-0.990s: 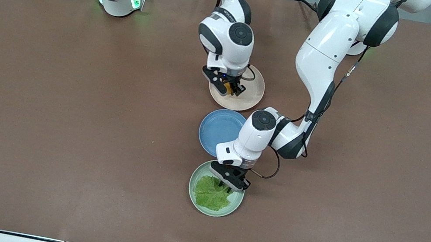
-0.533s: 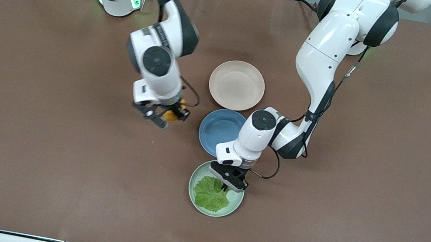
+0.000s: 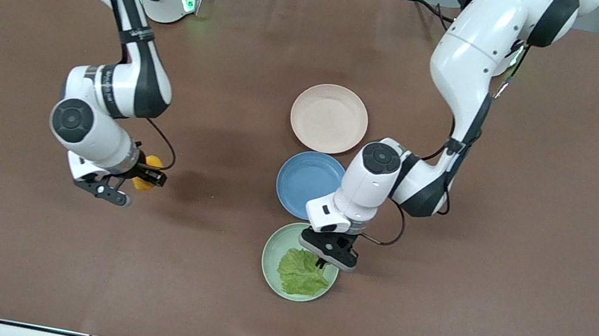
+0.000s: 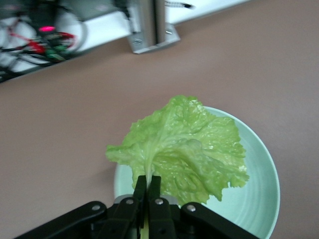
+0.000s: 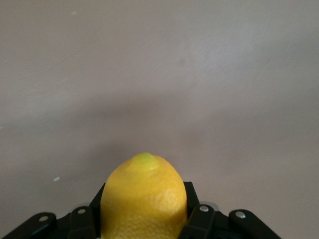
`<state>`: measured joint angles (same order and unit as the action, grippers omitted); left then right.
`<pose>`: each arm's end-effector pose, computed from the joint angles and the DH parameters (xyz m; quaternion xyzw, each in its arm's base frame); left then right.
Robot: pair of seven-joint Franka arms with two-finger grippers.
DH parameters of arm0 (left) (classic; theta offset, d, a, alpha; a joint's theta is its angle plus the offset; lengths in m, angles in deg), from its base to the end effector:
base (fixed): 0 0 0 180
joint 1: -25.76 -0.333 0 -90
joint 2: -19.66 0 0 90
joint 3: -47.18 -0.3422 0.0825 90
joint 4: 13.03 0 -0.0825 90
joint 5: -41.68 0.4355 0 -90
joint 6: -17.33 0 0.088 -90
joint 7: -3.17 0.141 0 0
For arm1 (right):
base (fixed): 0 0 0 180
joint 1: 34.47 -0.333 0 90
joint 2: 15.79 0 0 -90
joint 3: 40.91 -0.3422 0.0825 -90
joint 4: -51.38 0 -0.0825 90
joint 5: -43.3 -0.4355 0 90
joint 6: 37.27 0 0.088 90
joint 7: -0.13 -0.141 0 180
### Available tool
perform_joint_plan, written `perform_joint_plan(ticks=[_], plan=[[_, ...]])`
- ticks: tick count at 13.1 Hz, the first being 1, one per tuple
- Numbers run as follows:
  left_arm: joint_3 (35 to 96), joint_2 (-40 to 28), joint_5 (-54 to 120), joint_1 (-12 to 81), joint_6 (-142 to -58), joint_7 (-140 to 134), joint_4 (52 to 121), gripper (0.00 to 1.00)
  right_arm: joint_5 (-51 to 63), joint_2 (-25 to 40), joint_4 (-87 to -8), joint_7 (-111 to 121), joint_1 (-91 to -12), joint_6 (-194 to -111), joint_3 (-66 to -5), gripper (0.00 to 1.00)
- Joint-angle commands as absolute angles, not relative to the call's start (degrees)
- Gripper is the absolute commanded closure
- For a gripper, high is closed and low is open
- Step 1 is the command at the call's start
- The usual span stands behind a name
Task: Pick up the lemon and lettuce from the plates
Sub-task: 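Carry the lemon with the right gripper while the left gripper carries the lettuce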
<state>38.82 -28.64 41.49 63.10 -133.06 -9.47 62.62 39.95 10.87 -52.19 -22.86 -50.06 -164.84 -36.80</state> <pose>0.7363 -0.4441 0.2423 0.9561 -0.1725 0.2334 0.0394 0.6795 0.1438 0.2393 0.9931 -0.1151 -0.0234 0.0003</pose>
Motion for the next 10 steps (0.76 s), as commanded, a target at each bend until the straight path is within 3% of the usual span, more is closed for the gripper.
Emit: perform_joint_plan(ticks=[1, 5, 7, 10], plan=[[39.09, -17.02, 42.21, 59.87, -123.86, -10.37, 69.58, 0.97, 39.7, 12.33, -53.04, -17.55, -46.86, -167.69, -38.28, 0.99], [39.27, -8.75, 42.12, 56.18, -110.31, -10.02, 72.03, 0.99, 39.35, 16.9, -52.78, -9.02, -41.77, -173.05, -38.36, 0.99], [39.27, -4.27, 42.29, 54.68, -109.93, -9.31, 79.13, 0.99, 39.35, 20.15, -52.16, -8.66, -41.23, -175.95, -38.45, 0.99], [39.27, 0.05, 42.56, 52.75, -107.92, -8.96, 83.29, 1.0, 39.26, 21.12, -51.28, -8.75, -41.23, -177.1, -38.54, 0.98]])
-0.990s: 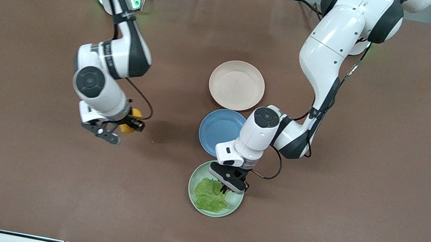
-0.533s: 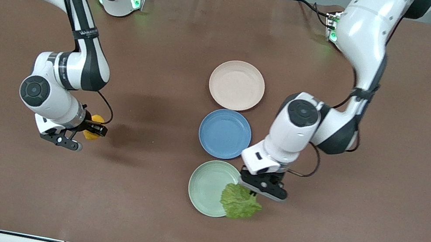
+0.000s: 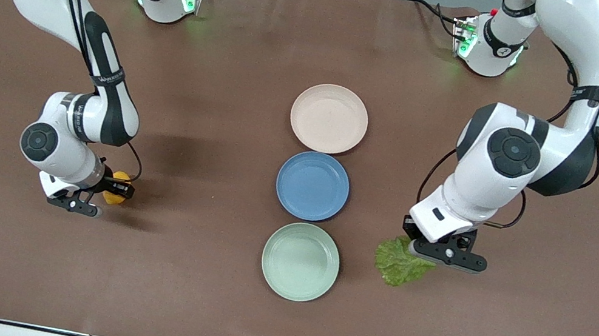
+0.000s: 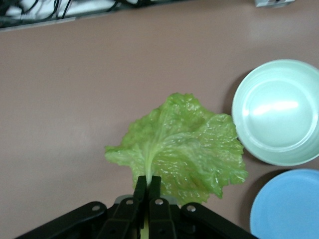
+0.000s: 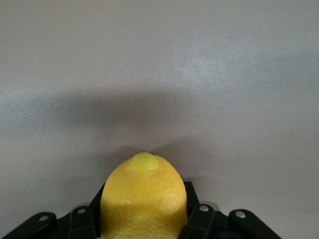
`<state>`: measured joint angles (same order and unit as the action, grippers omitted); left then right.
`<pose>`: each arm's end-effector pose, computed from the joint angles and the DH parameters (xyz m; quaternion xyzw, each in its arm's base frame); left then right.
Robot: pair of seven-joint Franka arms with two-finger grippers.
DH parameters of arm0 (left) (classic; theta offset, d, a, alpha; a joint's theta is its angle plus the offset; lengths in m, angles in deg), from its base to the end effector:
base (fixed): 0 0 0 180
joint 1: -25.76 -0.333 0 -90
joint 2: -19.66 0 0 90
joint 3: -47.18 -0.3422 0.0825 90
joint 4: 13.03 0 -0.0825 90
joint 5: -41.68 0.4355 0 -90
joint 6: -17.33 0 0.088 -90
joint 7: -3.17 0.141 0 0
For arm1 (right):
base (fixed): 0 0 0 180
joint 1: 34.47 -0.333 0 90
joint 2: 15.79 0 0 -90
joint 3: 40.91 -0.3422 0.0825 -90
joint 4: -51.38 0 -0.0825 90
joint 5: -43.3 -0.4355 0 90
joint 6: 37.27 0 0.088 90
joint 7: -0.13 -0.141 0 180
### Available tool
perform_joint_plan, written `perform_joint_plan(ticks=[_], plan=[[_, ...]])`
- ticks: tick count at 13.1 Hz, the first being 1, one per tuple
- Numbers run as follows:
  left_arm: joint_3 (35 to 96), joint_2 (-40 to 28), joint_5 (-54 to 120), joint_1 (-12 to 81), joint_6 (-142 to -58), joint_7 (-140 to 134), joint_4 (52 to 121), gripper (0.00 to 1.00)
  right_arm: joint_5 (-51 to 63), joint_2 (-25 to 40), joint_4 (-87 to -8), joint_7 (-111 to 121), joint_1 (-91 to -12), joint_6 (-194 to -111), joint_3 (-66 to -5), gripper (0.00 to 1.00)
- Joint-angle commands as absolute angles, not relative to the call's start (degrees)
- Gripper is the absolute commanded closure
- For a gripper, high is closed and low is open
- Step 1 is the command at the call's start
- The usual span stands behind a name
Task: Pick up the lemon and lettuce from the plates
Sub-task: 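Carry the lemon with the right gripper while the left gripper carries the lettuce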
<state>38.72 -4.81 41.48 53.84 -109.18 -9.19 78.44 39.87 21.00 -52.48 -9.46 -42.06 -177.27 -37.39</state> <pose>0.7085 -0.2660 0.3745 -0.9926 0.0715 -0.0985 0.0012 0.6956 0.0520 0.1319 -0.9979 0.0651 0.0048 0.0001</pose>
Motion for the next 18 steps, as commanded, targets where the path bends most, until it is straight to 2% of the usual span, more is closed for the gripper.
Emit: perform_joint_plan(ticks=[1, 2, 3, 4, 5, 7, 11, 14, 16, 18], plan=[[39.18, 0.76, 42.56, 52.39, -105.21, -8.96, 83.38, 1.0, 39.17, 21.3, -51.19, -8.75, -41.15, -177.1, -38.54, 0.98], [39.27, 1.11, 42.82, 50.82, -103.27, -8.27, 83.56, 1.0, 39.0, 21.56, -50.84, -8.66, -41.15, -177.1, -38.54, 0.92], [39.18, 2.07, 43.0, 50.46, -103.17, -5.65, 85.04, 1.0, 38.91, 21.65, -50.4, -8.66, -41.06, -177.02, -38.54, 0.72], [39.09, 2.86, 43.61, 49.67, -103.17, -3.27, 86.45, 1.0, 38.82, 21.65, -50.05, -8.66, -41.06, -177.1, -38.45, 0.2], [39.18, 4.09, 44.74, 47.92, -103.34, -2.2, 88.2, 1.0, 38.91, 21.48, -49.7, -8.66, -41.06, -177.02, -38.45, 0.0], [39.18, 6.46, 46.07, 46.85, -103.43, 0.17, 91.54, 1.0, 39.0, 21.13, -47.6, -8.49, -41.23, -175.36, -38.45, 0.0], [39.36, 10.07, 50.03, 43.87, -105.0, 2.38, 97.78, 1.0, 39.35, 20.43, -39.17, -8.49, -41.15, -161.23, -38.19, 0.0], [39.36, 11.48, 50.12, 42.46, -107.54, 2.38, 102.17, 1.0, 39.96, 17.45, -33.02, -3.33, -39.22, -149.37, -38.01, 0.0], [39.27, 12.8, 50.99, 42.28, -112.46, 2.46, 106.83, 1.0, 40.31, 14.02, -31.95, 0.19, -36.59, -143.73, -38.01, 0.0], [39.36, 13.24, 52.31, 41.14, -113.88, 2.46, 108.69, 1.0, 43.55, 11.04, -31.42, 2.41, -35.09, -137.5, -37.58, 0.0]])
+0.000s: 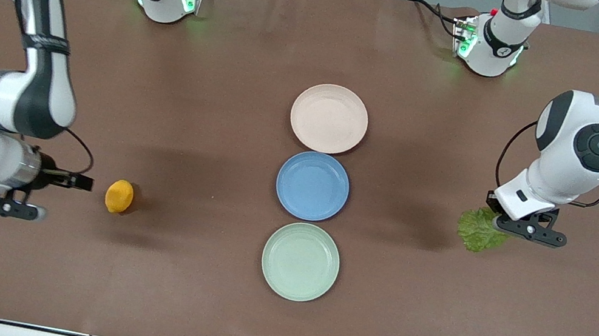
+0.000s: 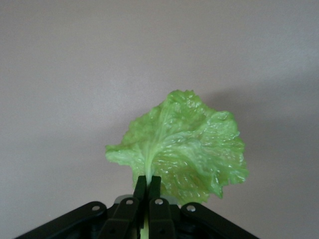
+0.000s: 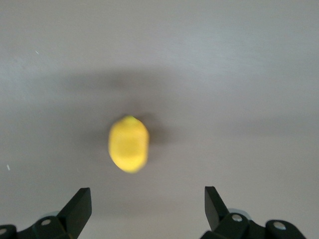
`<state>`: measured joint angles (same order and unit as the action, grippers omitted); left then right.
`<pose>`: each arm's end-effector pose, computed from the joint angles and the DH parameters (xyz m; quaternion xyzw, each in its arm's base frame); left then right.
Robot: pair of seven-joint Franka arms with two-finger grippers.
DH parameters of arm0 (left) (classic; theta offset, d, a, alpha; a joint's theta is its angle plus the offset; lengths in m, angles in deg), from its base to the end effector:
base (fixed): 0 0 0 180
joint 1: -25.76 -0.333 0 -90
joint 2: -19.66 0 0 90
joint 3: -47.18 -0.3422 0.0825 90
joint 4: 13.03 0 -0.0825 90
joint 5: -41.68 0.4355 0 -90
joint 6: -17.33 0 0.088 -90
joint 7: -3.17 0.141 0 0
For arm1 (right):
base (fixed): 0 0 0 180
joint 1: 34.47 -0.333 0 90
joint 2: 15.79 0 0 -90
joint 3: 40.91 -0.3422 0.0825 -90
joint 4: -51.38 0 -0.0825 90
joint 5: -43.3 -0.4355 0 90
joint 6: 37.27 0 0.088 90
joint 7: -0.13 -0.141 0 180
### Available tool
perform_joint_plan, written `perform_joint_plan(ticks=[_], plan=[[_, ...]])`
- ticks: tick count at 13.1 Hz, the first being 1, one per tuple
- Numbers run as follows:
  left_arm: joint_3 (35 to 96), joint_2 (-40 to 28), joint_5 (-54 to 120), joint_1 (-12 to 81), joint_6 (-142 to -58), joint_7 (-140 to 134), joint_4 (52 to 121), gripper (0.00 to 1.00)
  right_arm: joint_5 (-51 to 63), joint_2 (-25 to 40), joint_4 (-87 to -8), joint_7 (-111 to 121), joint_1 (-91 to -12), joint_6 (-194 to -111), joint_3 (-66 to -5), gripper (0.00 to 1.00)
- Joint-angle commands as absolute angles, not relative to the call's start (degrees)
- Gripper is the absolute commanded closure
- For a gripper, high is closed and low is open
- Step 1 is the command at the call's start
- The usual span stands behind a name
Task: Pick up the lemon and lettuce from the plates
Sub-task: 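Open the right gripper to drop the lemon on the table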
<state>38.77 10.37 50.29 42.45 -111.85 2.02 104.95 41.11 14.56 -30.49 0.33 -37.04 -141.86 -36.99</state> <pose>0.6207 -0.0832 0.3231 -0.9913 0.1094 -0.0228 0.0691 0.7470 -0.0057 0.3475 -0.9977 0.0125 0.0659 0.0015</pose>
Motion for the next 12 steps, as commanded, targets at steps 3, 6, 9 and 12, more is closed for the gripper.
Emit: perform_joint_plan(ticks=[3, 6, 9, 12], plan=[[39.45, 13.42, 52.31, 40.96, -115.89, 2.46, 111.06, 1.0, 44.36, 8.3, -27.66, 2.5, -33.24, -127.49, -37.49, 0.0], [39.36, 12.54, 52.31, 40.79, -124.84, 2.38, 116.24, 1.0, 43.4, 8.38, -21.58, 3.55, -30.52, -122.17, -37.75, 0.0], [39.36, 8.78, 52.31, 40.79, -136.18, 2.38, 119.24, 0.99, 42.25, 7.77, -21.48, 3.64, -30.6, -122.0, -38.27, 0.0], [39.36, 5.17, 52.31, 40.79, -141.82, 2.38, 119.95, 0.97, 41.72, 5.4, -22.09, 3.73, -31.56, -121.91, -38.28, 0.0]])
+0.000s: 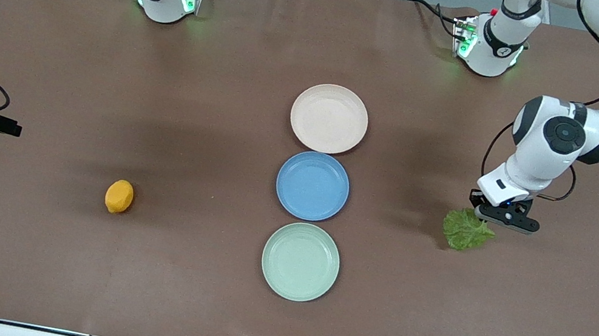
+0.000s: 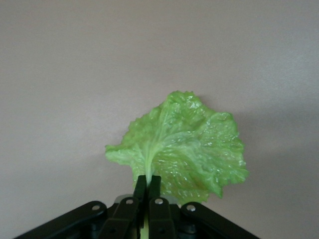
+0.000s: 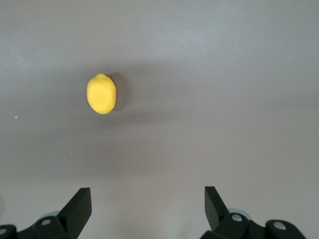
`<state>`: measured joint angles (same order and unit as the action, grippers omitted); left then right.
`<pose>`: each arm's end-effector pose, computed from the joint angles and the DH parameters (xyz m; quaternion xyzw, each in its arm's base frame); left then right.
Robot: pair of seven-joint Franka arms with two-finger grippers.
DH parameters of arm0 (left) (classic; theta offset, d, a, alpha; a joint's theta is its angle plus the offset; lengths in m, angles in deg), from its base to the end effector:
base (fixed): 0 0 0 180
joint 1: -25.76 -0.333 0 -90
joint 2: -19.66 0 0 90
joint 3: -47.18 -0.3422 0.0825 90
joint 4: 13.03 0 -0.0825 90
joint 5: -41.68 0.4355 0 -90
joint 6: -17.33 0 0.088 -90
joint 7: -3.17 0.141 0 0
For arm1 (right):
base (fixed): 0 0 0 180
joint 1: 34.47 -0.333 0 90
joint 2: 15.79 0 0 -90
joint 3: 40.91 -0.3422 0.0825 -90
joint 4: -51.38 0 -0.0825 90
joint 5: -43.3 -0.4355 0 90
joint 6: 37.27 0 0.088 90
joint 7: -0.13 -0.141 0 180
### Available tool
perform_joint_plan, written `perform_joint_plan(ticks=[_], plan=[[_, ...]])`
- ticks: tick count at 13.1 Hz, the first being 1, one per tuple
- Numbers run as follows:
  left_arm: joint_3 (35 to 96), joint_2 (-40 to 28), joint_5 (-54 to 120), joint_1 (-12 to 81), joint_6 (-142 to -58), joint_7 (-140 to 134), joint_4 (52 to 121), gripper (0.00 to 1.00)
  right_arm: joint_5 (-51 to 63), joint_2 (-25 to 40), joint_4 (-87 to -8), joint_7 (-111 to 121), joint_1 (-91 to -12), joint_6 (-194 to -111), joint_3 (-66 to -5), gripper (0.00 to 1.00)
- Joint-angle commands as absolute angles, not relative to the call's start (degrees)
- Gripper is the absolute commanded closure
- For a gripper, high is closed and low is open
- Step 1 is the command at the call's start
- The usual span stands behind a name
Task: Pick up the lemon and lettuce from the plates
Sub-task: 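Open the right gripper to drop the lemon on the table, then lower the lettuce to the table and open the left gripper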
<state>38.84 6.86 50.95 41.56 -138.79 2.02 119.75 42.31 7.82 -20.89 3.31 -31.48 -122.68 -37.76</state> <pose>0.5776 -0.0777 0.2144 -0.9860 0.1282 -0.0955 0.0482 0.7120 -0.0671 0.4966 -0.9956 0.0245 0.0909 0.0049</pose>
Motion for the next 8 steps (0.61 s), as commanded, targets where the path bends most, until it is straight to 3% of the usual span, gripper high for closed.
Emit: perform_joint_plan(ticks=[1, 3, 4, 5, 6, 8], plan=[[39.36, 4.37, 52.31, 40.79, -142.27, 2.29, 119.95, 0.93, 41.55, 5.13, -22.27, 3.73, -31.22, -121.82, -38.36, 0.0], [39.36, 3.14, 52.31, 40.7, -142.36, 2.38, 119.86, 0.83, 41.63, 3.21, -24.72, 3.55, -32.0, -121.55, -38.19, 0.0], [39.36, 2.96, 52.31, 40.7, -142.36, 2.29, 119.77, 0.73, 41.63, 1.28, -27.35, 3.55, -32.0, -122.51, -38.19, 0.0], [39.36, 2.79, 52.31, 40.79, -142.36, 2.2, 119.6, 0.41, 41.63, -0.65, -29.9, 3.55, -32.18, -124.0, -38.19, 0.0], [39.36, 2.87, 52.31, 40.79, -142.28, 2.29, 119.42, 0.0, 41.72, -3.19, -33.23, 3.55, -32.62, -125.93, -38.19, 0.0], [39.36, 3.75, 52.23, 40.79, -141.23, 1.94, 117.76, 0.0, 42.16, -7.68, -39.73, 3.47, -34.46, -129.98, -37.05, 0.0]])
